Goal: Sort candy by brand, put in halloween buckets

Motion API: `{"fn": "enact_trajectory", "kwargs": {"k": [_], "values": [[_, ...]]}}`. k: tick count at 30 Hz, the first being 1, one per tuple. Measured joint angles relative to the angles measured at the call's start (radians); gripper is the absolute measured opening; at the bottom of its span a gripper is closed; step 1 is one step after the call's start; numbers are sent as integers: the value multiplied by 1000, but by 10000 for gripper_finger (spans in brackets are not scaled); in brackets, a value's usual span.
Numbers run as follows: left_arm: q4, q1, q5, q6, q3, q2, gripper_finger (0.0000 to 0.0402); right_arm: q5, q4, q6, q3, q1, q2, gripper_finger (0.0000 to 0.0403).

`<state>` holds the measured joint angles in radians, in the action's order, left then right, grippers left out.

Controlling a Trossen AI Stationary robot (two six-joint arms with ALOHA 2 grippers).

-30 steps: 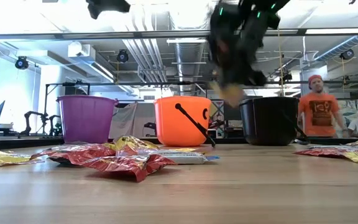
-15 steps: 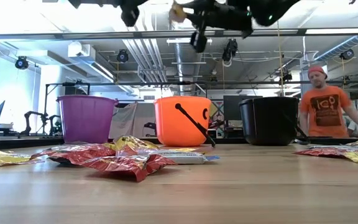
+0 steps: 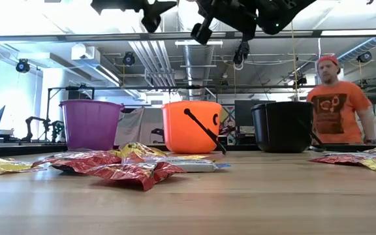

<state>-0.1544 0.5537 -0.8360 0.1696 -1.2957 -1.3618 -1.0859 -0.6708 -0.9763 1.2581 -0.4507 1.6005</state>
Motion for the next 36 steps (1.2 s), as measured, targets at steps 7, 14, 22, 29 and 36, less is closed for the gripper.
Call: {"fn": "enact_trajectory", "kwargs": {"k": [7,14,22,29,36], "values": [[15,-1,-169,25,-85,-103,223,-26,8,19,46,-2,22,17],[3,-3,-294,30,-157,-175,177,-40,9,25,60,-2,40,17],[-7,8,-295,7,-151,-169,19,-3,9,23,60,-8,40,27],[-29,16,-299,-13,-151,-163,5,13,31,2,59,-13,38,75],[-97,72,-284,-46,-150,-145,2,17,114,-1,59,-24,38,140]]}}
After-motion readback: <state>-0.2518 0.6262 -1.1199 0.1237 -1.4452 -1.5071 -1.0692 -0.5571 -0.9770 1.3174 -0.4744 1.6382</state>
